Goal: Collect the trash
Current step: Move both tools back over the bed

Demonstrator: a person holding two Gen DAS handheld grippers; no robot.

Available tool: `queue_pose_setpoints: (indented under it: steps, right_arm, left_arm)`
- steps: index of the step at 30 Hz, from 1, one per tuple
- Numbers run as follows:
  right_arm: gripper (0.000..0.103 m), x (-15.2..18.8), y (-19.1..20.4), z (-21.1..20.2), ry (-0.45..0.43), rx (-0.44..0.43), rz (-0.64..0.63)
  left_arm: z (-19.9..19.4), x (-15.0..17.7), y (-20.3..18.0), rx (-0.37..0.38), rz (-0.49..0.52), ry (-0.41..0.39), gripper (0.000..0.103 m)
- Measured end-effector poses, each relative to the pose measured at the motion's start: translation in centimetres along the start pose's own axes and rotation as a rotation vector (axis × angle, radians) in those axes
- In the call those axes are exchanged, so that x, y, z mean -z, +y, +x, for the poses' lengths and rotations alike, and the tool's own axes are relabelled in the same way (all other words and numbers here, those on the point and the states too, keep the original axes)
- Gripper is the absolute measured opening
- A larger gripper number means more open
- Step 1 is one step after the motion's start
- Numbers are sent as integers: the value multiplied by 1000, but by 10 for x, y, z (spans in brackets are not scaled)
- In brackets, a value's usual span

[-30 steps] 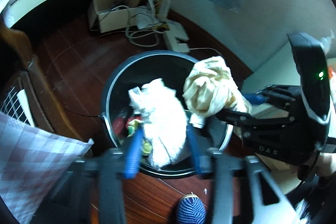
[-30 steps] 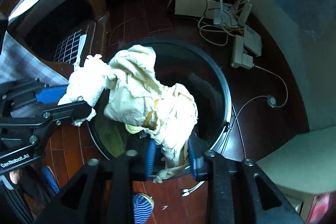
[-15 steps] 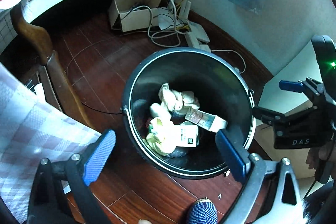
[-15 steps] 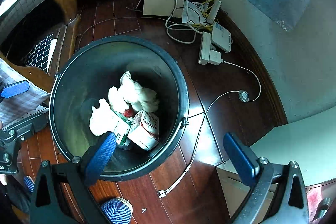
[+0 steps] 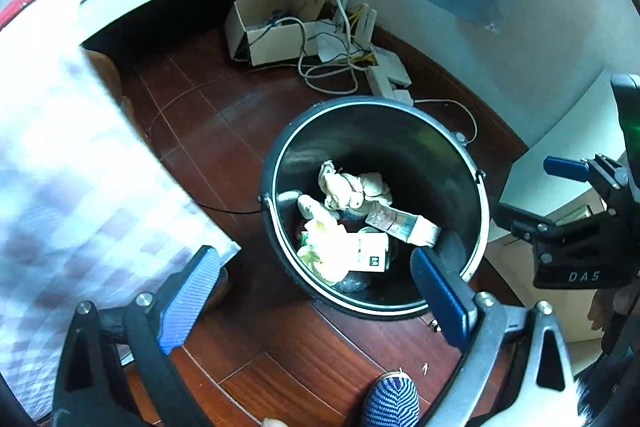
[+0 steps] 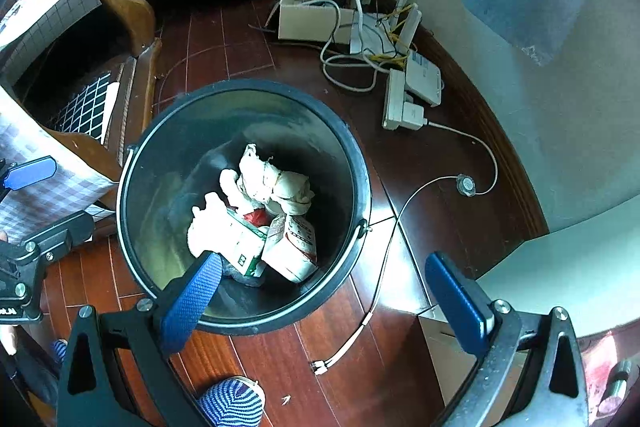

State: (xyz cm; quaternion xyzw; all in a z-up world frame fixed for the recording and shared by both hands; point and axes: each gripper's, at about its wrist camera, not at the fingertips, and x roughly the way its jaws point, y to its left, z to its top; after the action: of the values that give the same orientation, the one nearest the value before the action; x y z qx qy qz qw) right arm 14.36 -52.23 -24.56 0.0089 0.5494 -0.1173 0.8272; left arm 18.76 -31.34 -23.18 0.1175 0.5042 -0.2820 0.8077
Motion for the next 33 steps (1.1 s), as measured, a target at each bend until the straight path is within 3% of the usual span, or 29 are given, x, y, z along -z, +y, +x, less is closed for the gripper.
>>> queue_pose_setpoints:
  steps: [10,18,33]
  right_arm:
    - [102,15,7,-54,-64,-3,10]
    - [102,9,27,-96,-138,-32,-7]
    - [102,-26,111,-145,-242,-128,-120]
  left_arm:
    - [-49,9,4,-50,-16,-58,97]
    - [-101,19,16,-82,-28,-135,97]
    - [-168,37,92,-176,-163,-256,97]
